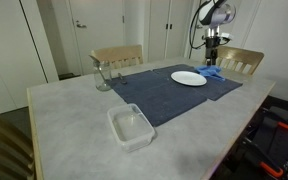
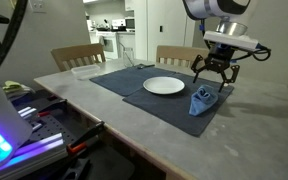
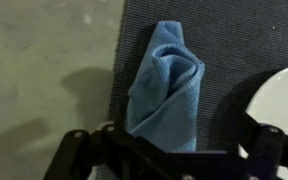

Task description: Use the cloth to wipe the plate

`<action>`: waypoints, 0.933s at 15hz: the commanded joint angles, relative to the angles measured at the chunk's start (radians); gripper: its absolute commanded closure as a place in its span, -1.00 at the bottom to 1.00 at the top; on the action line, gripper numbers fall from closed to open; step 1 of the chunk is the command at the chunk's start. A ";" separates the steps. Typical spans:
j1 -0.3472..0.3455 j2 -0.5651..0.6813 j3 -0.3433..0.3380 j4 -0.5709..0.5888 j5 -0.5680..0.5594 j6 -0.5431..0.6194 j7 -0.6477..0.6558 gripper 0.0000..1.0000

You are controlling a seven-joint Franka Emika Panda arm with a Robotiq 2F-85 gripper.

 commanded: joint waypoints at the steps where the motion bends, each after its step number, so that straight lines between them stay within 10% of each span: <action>1: 0.001 -0.009 0.003 -0.038 0.021 0.037 0.050 -1.00; 6: 0.003 -0.020 -0.008 -0.107 0.054 0.231 0.249 -1.00; 14: 0.012 -0.030 -0.008 -0.153 0.042 0.218 0.356 -1.00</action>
